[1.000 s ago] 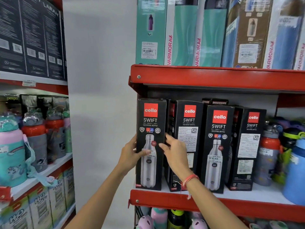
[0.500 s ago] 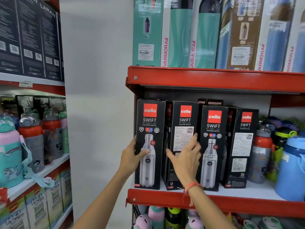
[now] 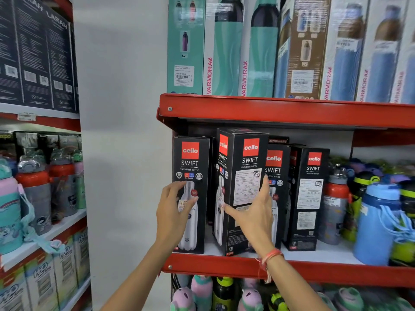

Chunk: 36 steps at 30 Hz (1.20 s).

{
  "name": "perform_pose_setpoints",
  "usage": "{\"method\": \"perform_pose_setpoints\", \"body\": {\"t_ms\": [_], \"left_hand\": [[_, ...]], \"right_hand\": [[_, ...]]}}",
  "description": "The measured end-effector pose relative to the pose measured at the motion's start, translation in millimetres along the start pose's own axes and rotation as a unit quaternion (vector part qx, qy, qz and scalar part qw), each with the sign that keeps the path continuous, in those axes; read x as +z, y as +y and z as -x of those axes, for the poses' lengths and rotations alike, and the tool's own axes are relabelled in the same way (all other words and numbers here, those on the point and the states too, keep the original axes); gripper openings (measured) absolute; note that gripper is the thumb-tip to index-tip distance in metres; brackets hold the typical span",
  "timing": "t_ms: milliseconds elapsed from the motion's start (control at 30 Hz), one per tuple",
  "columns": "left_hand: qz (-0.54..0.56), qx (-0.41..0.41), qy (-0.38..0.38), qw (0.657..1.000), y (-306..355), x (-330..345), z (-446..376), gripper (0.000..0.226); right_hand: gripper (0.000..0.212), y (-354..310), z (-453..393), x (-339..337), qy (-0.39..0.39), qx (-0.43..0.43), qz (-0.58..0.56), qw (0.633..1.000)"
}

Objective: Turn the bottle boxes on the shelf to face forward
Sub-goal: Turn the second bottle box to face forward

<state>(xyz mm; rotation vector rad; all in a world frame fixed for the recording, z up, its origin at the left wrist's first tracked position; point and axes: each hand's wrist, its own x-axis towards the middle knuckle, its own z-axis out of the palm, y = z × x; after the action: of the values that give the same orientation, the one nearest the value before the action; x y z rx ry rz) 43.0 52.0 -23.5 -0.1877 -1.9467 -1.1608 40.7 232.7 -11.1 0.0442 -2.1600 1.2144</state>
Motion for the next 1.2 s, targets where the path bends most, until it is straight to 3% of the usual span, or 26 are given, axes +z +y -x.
{"method": "perform_pose_setpoints", "body": {"t_ms": [133, 267, 433, 533, 767, 1000, 1200], "left_hand": [[0.049, -0.037, -0.103, 0.993, 15.4, 3.4, 5.7, 0.052], [0.073, -0.052, -0.210, 0.974, 31.7, 6.2, 11.5, 0.067], [0.148, -0.061, -0.339, 0.927, 53.0, -0.7, 25.7, 0.054], [0.173, -0.061, -0.331, 0.926, 56.3, -6.3, 33.8, 0.057], [0.160, -0.045, -0.228, 0.959, 68.3, 3.5, 42.7, 0.061], [0.055, -0.021, -0.184, 0.981, 45.8, 28.4, 24.3, 0.087], [0.030, -0.034, -0.164, 0.985, 24.8, 53.2, 6.9, 0.094]], "right_hand": [[0.127, -4.3, 2.4, -22.3, -0.008, -0.009, -0.043, 0.999], [0.129, -0.1, 10.0, -48.3, -0.077, -0.006, -0.102, 0.992], [0.128, 5.6, 21.4, -78.2, -0.153, -0.011, -0.162, 0.975], [0.125, 9.2, 19.1, -92.3, -0.214, -0.014, -0.190, 0.958], [0.097, 3.0, -9.3, -102.3, -0.305, -0.037, -0.226, 0.924], [0.088, 12.1, -23.9, -79.7, -0.306, -0.066, -0.181, 0.932], [0.085, 20.0, -36.6, -54.2, -0.277, -0.059, -0.162, 0.945]]}}
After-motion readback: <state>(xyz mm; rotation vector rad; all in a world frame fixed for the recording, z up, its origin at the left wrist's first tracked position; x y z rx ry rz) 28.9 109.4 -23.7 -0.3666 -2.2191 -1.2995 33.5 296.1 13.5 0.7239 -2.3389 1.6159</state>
